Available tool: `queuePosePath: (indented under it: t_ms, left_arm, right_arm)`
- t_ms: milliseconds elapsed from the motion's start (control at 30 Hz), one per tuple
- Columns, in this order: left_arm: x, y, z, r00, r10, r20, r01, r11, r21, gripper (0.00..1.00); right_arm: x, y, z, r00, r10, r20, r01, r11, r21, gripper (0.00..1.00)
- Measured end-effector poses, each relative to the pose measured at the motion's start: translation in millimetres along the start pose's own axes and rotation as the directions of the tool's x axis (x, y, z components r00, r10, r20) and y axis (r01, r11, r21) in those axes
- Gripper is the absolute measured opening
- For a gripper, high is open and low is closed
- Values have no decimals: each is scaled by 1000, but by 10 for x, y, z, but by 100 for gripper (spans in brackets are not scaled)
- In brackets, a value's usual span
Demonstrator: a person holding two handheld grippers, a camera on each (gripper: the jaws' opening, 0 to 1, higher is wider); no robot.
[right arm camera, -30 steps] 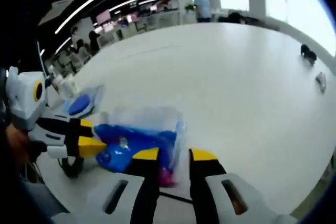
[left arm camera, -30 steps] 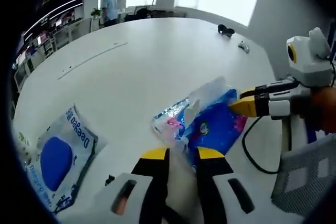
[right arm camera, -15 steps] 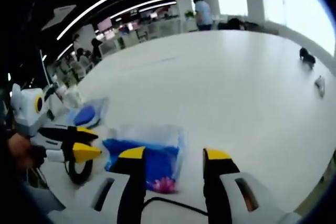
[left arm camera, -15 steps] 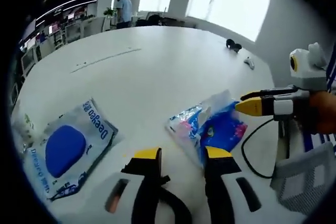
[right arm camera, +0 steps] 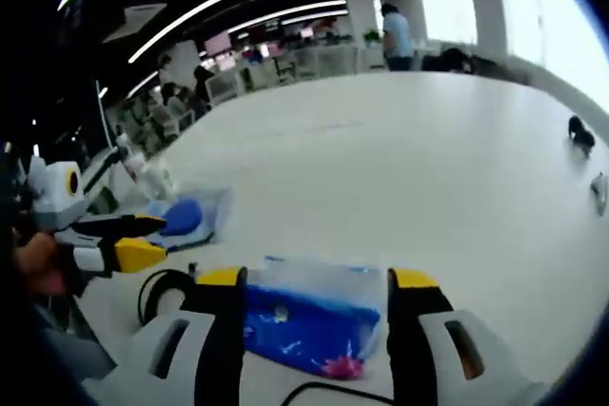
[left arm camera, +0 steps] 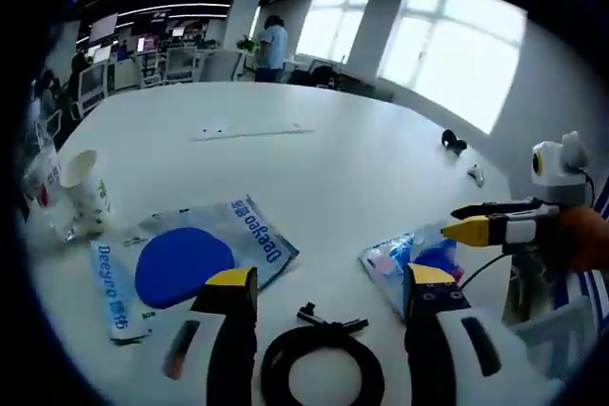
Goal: Arrange the tabletop items into an orderly group along one side of the table until the central work area is clear of visible clutter.
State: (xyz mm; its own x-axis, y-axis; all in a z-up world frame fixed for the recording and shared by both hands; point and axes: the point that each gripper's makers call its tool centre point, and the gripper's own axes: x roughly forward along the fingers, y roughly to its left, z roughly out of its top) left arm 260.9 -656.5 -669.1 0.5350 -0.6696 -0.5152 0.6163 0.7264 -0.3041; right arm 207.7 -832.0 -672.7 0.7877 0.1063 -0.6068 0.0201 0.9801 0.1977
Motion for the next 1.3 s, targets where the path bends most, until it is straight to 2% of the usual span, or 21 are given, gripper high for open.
queuePosePath:
  t_ms: [167,400,600,733,967,1300]
  left_arm:
    - [-187,301,54,998,49,37,-48,998,-43,71]
    - [-432,685,162,988,127,91,-121,990,-68,86]
    - [-622,1019,231,975,188,116,-178,980,-91,91]
    - [-713,1241,218,967,225,119,-210,970,-125,94]
    - [-738,1492,148,958,269,99,-252,955,-154,95]
    - [-559,1599,90,962,265,65,-252,954,-162,98]
  right_arm:
    - [126,237,60,999,53,-12,-54,998,-41,63]
    - [341,619,139,990,136,-42,-140,984,-113,71]
    - [593,950,210,978,195,-78,-206,966,-159,76]
    - [762,1157,246,966,234,-107,-250,953,-170,81]
    - [1021,1318,260,957,253,-143,-276,946,-172,82]
    - [1287,1341,238,950,253,-183,-282,947,-156,82]
